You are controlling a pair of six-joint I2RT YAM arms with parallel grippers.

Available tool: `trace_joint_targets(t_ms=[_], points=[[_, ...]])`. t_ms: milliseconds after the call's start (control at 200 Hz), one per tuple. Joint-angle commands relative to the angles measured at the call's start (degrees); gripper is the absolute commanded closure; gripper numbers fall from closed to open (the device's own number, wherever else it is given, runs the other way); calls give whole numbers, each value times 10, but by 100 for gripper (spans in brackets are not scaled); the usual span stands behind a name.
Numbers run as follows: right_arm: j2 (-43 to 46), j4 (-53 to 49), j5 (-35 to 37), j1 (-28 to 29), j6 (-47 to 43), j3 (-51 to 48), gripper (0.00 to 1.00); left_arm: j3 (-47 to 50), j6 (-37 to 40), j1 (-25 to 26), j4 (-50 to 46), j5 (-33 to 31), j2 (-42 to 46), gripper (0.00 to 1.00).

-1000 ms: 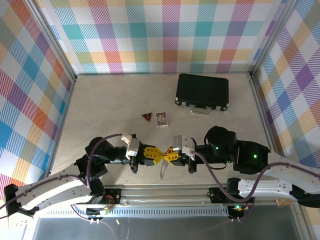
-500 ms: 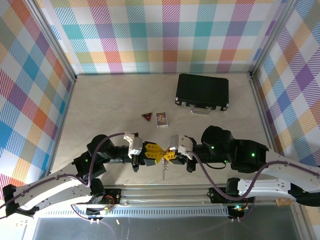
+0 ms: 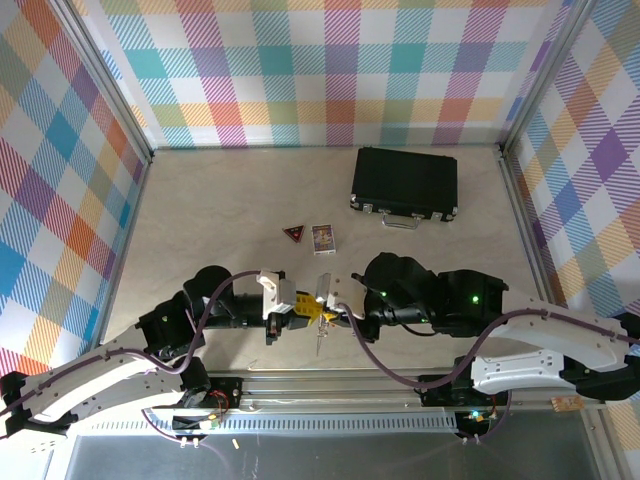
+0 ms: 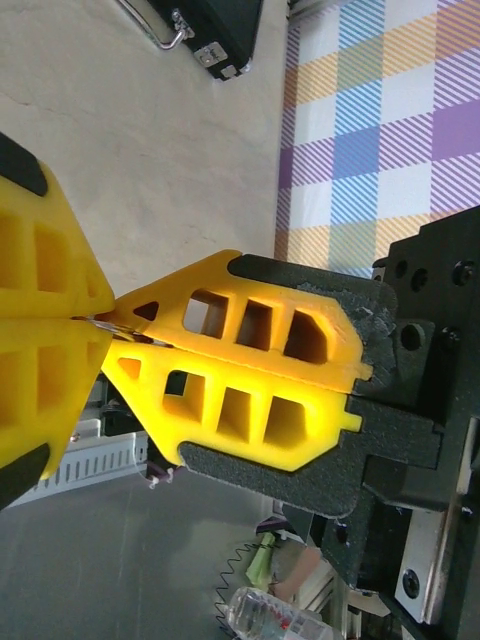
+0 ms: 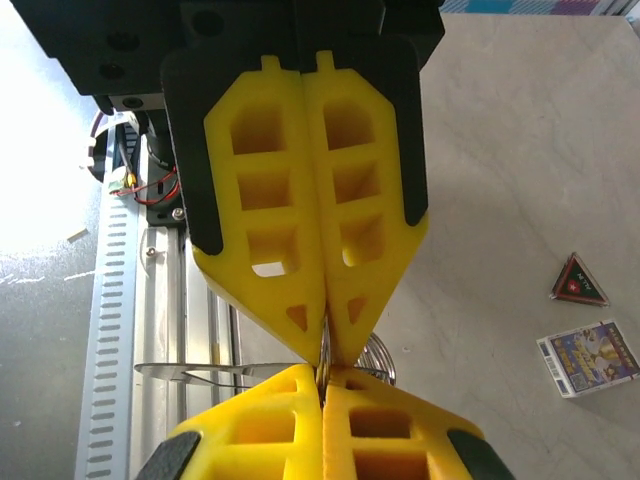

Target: Put the keys on the keyring

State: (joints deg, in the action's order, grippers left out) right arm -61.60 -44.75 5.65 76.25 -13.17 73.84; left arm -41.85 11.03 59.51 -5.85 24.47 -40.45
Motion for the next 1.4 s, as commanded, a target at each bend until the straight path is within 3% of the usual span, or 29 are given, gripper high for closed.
trace_joint_targets(t_ms=[0, 175, 380, 610, 815, 950, 1040, 1130, 1395], points=[[-1, 50, -12, 11, -5, -5, 100, -4, -11, 3, 79, 20, 15, 100], [42, 153, -47, 11, 20, -65, 86, 8, -54, 3, 153, 59, 17, 100], [73, 216, -72, 11, 34, -103, 82, 30, -87, 3, 220, 88, 24, 100], [90, 246, -71, 11, 34, -120, 87, 61, -137, 3, 310, 121, 18, 100], [100, 239, -53, 11, 28, -120, 100, 76, -167, 3, 366, 127, 3, 100], [102, 203, -27, 11, 21, -106, 100, 60, -132, 3, 277, 96, 12, 100], [93, 153, -4, 12, 14, -83, 100, 33, -77, 3, 164, 54, 31, 90], [76, 106, 11, 12, 6, -60, 100, 3, -29, 3, 70, 19, 37, 88], [47, 62, 25, 12, 2, -37, 100, -42, 26, 3, -21, -6, 13, 88]])
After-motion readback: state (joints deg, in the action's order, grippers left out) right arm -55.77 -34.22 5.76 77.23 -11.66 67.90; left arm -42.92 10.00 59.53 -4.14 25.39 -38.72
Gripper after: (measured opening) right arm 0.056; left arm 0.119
